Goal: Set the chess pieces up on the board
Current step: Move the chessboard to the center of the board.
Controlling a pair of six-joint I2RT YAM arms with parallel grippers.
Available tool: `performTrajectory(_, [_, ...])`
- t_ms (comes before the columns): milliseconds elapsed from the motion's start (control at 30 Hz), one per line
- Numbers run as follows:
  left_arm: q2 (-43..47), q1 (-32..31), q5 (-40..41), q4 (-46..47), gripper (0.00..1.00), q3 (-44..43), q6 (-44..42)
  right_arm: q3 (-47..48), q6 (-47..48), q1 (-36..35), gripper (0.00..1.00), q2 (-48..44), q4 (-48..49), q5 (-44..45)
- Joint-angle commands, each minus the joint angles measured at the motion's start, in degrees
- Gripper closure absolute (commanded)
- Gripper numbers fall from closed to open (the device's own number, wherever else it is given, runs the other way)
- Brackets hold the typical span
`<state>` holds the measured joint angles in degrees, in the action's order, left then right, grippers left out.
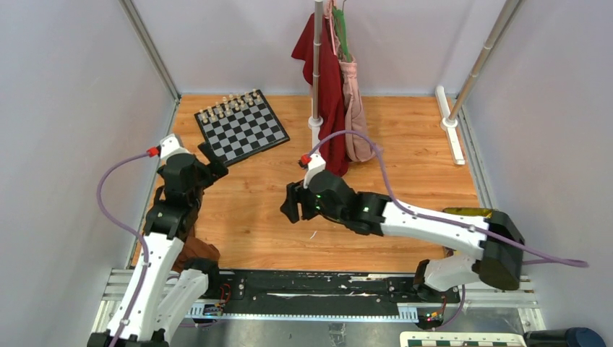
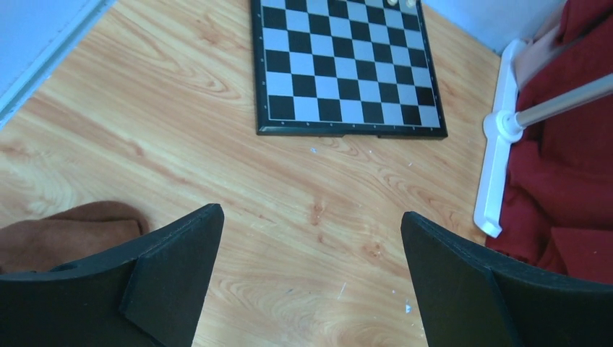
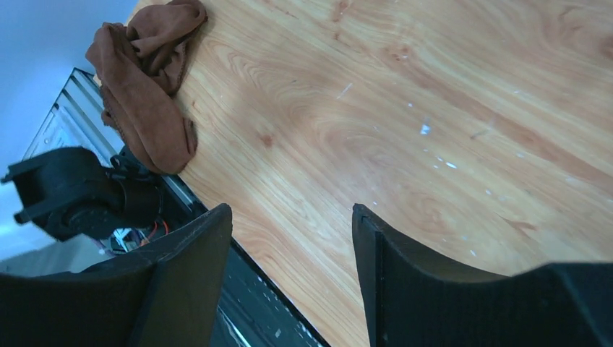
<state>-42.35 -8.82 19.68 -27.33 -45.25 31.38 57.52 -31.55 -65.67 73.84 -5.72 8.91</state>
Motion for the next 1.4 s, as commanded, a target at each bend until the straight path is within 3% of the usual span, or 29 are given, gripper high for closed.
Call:
performTrajectory(0, [5.41, -0.41, 4.92, -2.64, 0.00, 1.13, 4.06, 5.48, -5.05, -0.95, 0.34, 8.66, 8.49, -1.70])
performTrajectory(133, [4.30, -0.41, 6.59, -2.45, 0.00, -0.43, 3.14, 9.44, -6.68, 0.42, 0.31, 16.67, 14.31, -2.42])
performTrajectory(433, [0.70, -0.41, 9.42, -1.75, 0.00, -5.24, -0.97, 18.40, -20.37, 11.28, 0.26, 36.46, 29.70, -17.25])
performTrajectory(567, [0.42, -0.41, 9.95, -0.01, 0.00, -4.76, -2.17, 24.08, -27.33, 14.18, 0.17, 44.83, 36.29, -21.65])
performTrajectory(867, [-1.33, -0.41, 9.71, 3.29, 0.00, -3.91, -3.97, 35.53, -32.21, 15.97, 0.18, 56.89, 37.06, -21.95])
performTrajectory(1367, [-1.63, -0.41, 9.53, 5.82, 0.00, -3.60, -6.15, 42.44, -35.35, 17.67, 0.27, 65.58, 35.47, -15.90])
